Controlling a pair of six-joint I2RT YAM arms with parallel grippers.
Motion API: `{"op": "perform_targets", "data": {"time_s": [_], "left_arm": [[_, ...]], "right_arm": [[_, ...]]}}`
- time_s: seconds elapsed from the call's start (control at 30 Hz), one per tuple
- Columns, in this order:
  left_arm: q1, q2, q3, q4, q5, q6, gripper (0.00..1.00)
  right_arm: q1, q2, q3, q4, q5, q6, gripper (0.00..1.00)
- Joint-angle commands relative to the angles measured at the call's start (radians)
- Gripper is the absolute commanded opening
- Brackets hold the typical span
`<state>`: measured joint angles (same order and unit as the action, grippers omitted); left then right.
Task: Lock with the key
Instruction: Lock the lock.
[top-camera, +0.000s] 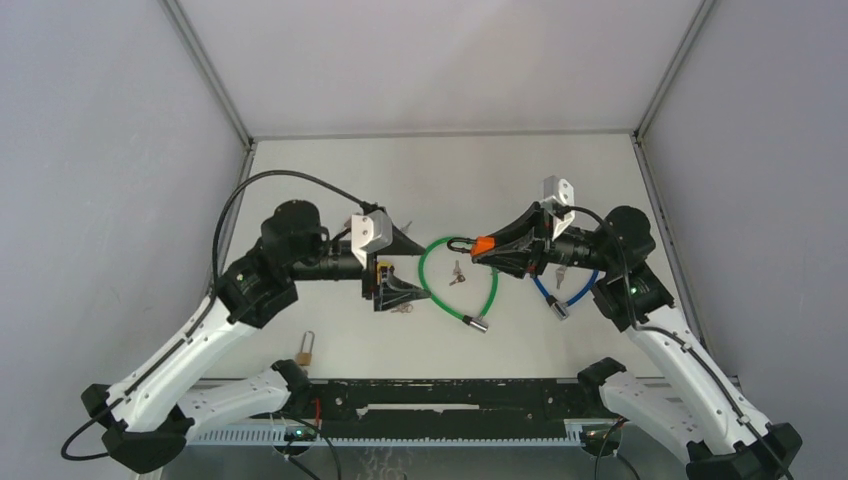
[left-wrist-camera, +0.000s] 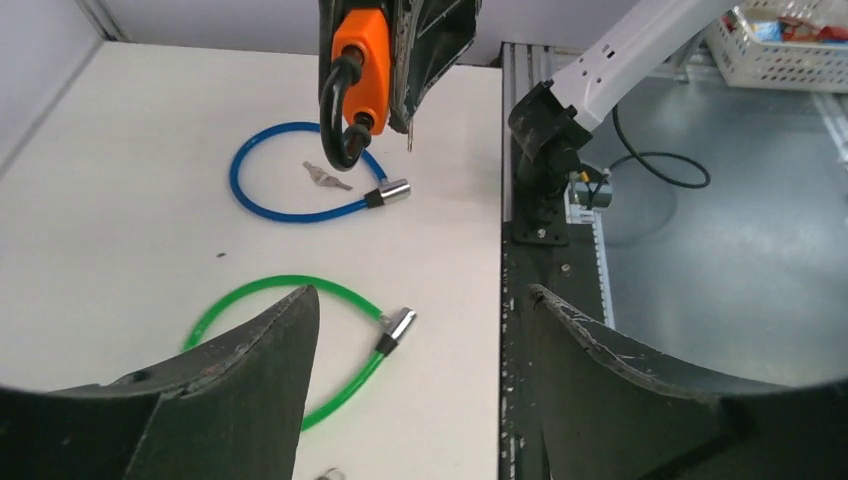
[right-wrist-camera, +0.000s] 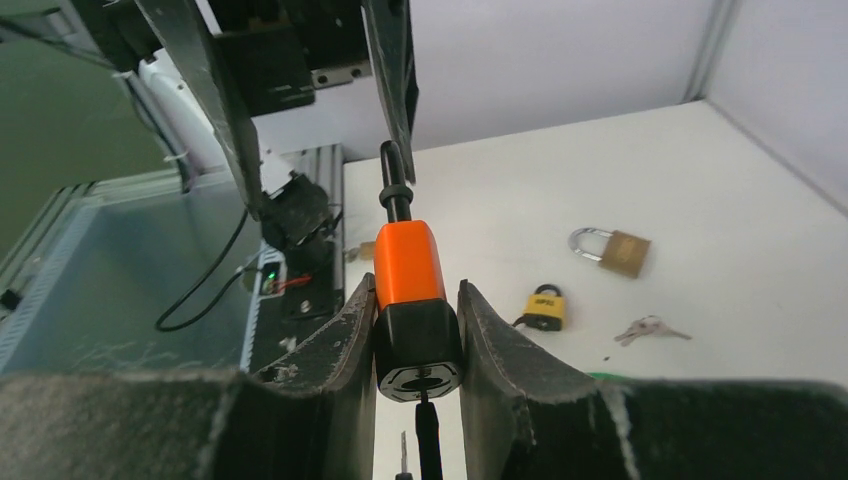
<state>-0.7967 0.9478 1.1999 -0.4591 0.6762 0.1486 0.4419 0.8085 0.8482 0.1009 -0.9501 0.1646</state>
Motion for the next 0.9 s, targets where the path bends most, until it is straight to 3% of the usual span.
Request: {"op": "perform_targets", "data": {"time_s": [0.0, 0.23, 0.37, 0.57, 0.67, 0.8, 0.87], "left_arm": [[-0.009, -0.088, -0.171, 0.255, -0.015, -0.216, 0.77], [-0.01, -0.164, -0.42, 0.611, -0.063, -0.354, 0.8], [0.04, -0.109, -0.459, 0.791, -0.083, -0.405, 0.82], [0.249, 0.205, -0.287, 0.978, 0.362, -0.498, 0.76], [0.286, 0.285, -0.149, 0.931, 0.478, -0.45, 0.75], [0.307, 0.343, 0.103, 0.506, 0.472, -0.283, 0.78], [0.309, 0.357, 0.191, 0.432, 0.427, -0.272, 0.79]], "right_arm": [[0.032, 0.042, 0.082, -0.045, -0.044, -0.031, 0.0], [0.026, 0.061, 0.108, -0.171, -0.005, -0.052, 0.0], [0.022, 0.088, 0.134, -0.196, -0.011, -0.077, 0.0], [-0.032, 0.224, 0.296, -0.321, -0.057, -0.213, 0.0], [-0.055, 0.273, 0.347, -0.313, -0.038, -0.198, 0.0], [-0.087, 0.315, 0.409, -0.3, 0.005, -0.159, 0.0], [-0.124, 0.353, 0.463, -0.334, -0.02, -0.139, 0.0]]}}
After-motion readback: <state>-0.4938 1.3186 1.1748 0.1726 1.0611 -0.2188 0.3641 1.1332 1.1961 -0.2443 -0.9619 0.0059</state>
